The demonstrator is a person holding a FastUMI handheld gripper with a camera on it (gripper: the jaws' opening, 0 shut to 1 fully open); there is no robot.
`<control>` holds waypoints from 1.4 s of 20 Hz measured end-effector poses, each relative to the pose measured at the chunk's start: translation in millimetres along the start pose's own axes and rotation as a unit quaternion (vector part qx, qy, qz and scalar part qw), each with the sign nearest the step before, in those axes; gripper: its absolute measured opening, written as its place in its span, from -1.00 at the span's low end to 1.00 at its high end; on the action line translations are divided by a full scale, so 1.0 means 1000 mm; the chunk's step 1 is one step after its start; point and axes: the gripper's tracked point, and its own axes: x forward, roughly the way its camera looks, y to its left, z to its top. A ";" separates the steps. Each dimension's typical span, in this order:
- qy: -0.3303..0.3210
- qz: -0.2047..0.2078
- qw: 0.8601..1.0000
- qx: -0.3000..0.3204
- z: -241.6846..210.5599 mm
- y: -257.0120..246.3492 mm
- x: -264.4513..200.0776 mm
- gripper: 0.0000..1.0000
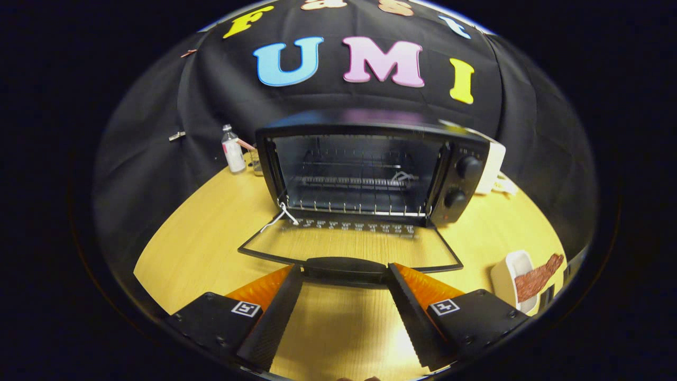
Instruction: Open the toaster oven, put the food inside, and close the toaster oven door.
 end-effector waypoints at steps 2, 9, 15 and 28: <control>0.019 0.002 1.000 -0.001 -0.005 -0.003 0.004 0.98; -0.009 0.029 0.999 -0.033 0.014 -0.002 -0.030 0.99; -0.077 0.027 0.996 -0.042 0.080 -0.030 -0.087 0.96; -0.062 0.003 0.998 0.008 0.123 -0.186 -0.101 0.96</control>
